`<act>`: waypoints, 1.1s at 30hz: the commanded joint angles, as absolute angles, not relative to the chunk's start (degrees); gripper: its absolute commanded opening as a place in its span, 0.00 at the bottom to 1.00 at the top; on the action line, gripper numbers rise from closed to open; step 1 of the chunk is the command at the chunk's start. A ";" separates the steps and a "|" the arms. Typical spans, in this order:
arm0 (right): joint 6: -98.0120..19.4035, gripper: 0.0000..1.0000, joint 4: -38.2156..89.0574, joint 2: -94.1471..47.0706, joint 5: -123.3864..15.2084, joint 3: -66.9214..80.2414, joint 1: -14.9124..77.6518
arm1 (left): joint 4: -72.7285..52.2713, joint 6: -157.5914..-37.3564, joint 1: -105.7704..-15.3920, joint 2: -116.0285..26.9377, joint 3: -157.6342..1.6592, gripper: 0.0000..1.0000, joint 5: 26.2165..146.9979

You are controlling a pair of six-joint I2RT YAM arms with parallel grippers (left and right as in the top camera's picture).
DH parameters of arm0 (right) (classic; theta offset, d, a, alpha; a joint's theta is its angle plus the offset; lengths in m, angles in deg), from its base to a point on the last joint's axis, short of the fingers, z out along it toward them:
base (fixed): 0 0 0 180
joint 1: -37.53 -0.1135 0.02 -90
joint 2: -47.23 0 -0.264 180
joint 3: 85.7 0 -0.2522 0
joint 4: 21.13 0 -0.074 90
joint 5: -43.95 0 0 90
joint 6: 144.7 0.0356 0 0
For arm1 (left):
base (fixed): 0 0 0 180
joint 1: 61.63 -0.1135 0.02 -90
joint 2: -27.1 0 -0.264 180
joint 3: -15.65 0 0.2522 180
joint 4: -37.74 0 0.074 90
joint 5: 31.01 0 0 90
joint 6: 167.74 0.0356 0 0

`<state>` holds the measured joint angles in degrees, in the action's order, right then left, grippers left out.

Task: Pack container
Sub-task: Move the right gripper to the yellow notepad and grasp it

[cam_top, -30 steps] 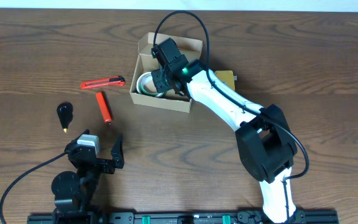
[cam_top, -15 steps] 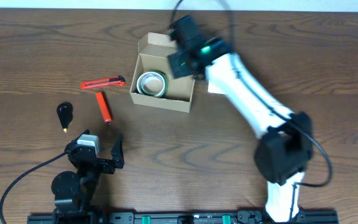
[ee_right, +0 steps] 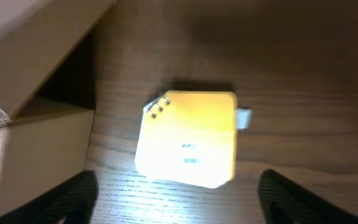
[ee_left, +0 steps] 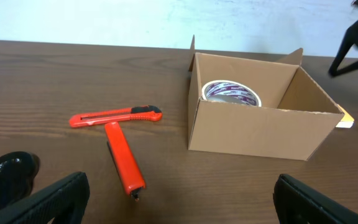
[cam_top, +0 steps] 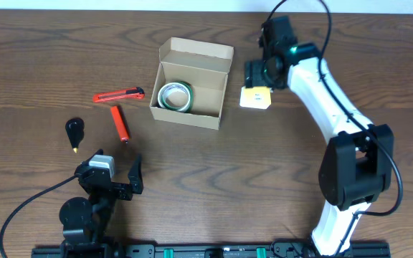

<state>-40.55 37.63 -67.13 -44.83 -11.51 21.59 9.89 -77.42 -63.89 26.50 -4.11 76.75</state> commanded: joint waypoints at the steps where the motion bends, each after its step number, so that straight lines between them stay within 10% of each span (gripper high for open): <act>1: -40.57 0.94 34.83 -68.20 -44.96 -7.67 20.93 | 9.65 -76.46 -64.24 26.85 -2.67 0.95 76.55; 27: -39.70 0.99 27.49 -78.26 -40.31 -4.41 20.61 | 9.65 -76.48 -64.24 26.85 -2.67 0.95 76.55; 33: -38.82 0.80 27.49 -78.26 -40.53 -4.54 20.58 | 9.65 -76.48 -64.24 26.85 -2.67 0.95 76.53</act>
<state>-39.48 27.16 -75.66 -42.38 -4.85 20.95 9.89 -77.42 -63.89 26.52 -4.11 76.75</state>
